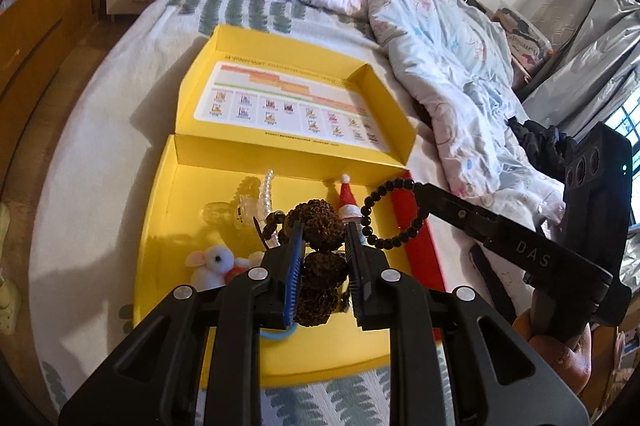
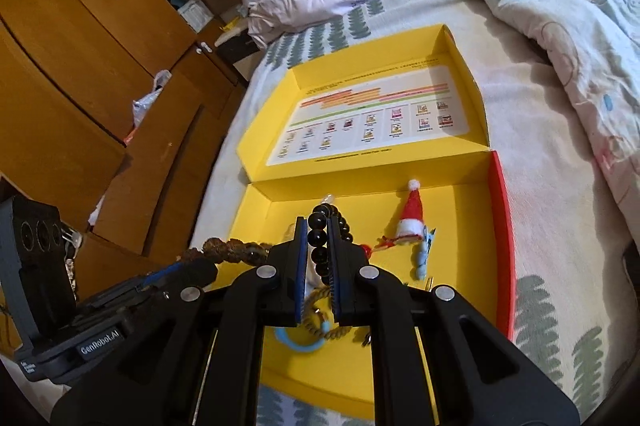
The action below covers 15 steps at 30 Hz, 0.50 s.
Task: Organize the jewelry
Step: 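Lift both bracelets out of the box and lower them onto the bedspread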
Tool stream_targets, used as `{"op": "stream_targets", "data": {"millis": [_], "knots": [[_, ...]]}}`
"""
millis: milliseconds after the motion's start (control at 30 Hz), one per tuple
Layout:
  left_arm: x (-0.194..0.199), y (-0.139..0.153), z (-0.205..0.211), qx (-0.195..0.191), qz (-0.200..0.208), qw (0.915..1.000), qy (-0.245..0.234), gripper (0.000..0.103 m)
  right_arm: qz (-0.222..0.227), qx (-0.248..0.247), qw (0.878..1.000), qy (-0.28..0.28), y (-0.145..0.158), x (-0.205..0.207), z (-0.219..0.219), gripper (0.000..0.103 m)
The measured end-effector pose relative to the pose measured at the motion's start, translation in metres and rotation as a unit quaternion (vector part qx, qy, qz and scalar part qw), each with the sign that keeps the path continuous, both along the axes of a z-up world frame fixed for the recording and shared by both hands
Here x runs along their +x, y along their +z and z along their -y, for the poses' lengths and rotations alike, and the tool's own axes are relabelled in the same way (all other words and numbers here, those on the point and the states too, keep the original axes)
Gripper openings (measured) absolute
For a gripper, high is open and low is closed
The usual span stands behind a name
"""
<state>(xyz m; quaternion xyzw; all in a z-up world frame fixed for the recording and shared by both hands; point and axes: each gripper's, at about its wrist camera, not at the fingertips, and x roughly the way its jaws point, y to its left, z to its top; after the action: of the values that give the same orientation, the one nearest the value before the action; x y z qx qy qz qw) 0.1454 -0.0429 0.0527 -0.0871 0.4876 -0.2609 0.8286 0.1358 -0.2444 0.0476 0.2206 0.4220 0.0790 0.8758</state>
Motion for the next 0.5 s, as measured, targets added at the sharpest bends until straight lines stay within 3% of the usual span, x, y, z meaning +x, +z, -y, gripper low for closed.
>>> {"op": "stream_targets", "data": {"millis": [300,500], "knots": [[-0.057,0.028,-0.016,0.007,0.025,0.9997,-0.001,0.021,0.006,-0.016,1.000,-0.003,0.019,-0.069,-0.001,0.011],[-0.105,0.027,-0.019,0.022,0.032,0.9990,-0.021,0.021,0.008,-0.024,1.000,-0.011,0.019,-0.133,0.007,0.011]]}}
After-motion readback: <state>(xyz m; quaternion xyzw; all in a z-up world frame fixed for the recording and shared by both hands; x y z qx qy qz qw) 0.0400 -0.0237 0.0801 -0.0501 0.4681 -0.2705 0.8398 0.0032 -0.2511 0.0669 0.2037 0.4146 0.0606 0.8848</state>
